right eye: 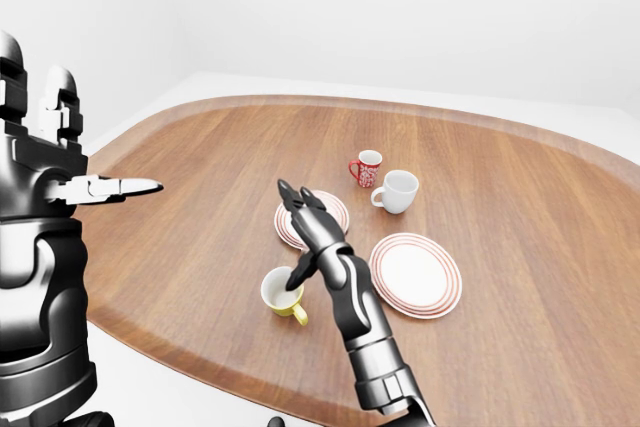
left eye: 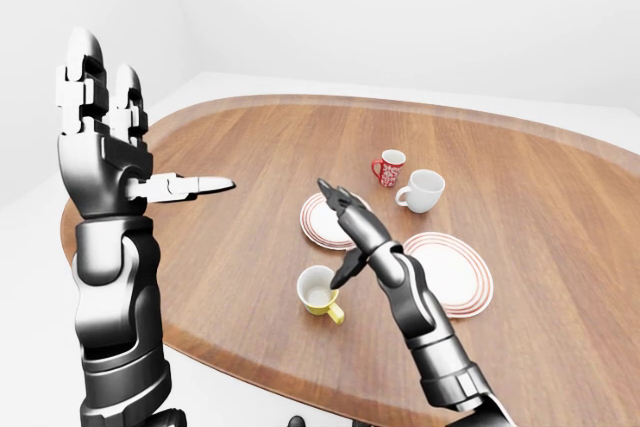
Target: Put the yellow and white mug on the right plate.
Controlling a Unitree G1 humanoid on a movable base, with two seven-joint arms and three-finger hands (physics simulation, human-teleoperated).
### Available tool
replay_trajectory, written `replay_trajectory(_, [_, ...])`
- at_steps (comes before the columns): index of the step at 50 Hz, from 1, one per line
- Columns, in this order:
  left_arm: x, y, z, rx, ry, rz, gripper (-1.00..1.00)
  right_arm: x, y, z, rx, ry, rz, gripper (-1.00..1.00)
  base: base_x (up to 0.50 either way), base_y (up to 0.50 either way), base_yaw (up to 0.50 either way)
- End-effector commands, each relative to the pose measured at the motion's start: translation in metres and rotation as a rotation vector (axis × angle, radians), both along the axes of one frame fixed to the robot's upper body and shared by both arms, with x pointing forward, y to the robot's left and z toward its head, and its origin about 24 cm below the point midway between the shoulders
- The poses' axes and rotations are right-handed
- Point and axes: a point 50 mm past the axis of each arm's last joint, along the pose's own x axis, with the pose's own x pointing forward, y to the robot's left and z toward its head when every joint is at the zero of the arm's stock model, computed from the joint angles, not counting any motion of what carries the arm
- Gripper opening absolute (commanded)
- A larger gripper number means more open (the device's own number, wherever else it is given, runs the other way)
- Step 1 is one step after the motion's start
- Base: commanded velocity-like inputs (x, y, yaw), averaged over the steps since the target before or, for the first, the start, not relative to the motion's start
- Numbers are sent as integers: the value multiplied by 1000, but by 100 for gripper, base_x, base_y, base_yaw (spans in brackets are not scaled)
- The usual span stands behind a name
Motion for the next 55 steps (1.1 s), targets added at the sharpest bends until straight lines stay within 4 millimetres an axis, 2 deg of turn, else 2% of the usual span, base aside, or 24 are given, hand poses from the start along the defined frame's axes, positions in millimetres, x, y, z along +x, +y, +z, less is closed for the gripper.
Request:
replay_trajectory(1, [-1,-1,0,2,-4,-3,98,-5,7,-8,-13,8,17,100,0,0,0])
replay_trajectory(13, [-2,0,3,-1,-16,-2,98,-16,18,-14,-29,4,43,100,0,0,0])
replay_trajectory(17, [-3,0,3,-1,-18,-3,98,-17,20,-22,-33,11,47,100,0,0,0])
replay_trajectory(29, [-3,-1,4,-1,-23,-5,98,-18,22,-42,-48,39,49,100,0,0,0])
replay_trajectory(47, [-3,0,4,0,-22,-4,98,-22,18,-61,-59,89,18,100,0,0,0])
replay_trajectory(55, [-3,0,4,0,-20,-4,98,-24,18,-64,-63,96,16,100,0,0,0])
